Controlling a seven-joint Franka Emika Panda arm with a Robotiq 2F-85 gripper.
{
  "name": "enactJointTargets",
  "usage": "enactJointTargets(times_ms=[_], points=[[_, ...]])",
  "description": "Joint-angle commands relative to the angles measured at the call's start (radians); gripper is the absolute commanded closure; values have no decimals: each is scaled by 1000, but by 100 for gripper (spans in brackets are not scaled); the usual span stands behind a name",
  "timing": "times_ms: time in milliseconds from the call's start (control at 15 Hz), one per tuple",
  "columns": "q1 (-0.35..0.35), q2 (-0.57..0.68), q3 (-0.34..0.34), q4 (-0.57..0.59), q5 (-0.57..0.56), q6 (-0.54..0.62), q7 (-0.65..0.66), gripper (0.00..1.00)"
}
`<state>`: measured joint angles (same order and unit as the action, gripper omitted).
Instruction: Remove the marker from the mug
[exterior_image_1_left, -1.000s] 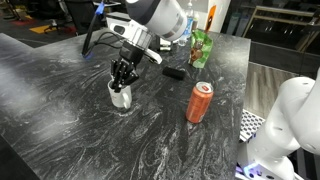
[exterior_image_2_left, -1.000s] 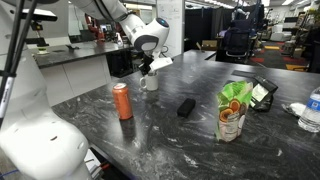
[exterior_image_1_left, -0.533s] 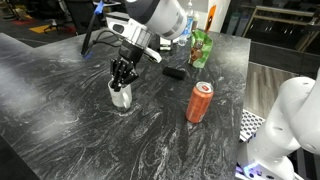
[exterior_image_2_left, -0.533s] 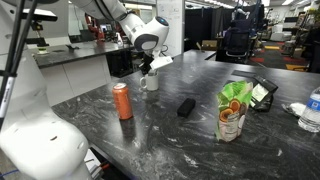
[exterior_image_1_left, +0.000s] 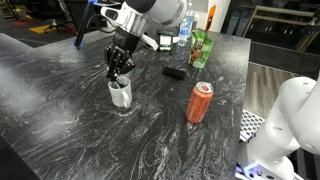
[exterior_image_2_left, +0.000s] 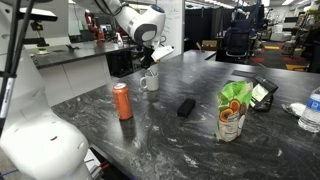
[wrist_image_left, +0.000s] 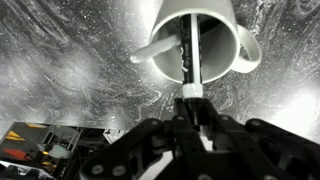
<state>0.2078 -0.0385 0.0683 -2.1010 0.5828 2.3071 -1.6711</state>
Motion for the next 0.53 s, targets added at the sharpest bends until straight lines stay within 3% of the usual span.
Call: enactJointTargets(times_ms=[0,467], points=[[-23,-38,20,27,-50,2,23,96],[-17,-196,24,-24,-244,106,215,96]])
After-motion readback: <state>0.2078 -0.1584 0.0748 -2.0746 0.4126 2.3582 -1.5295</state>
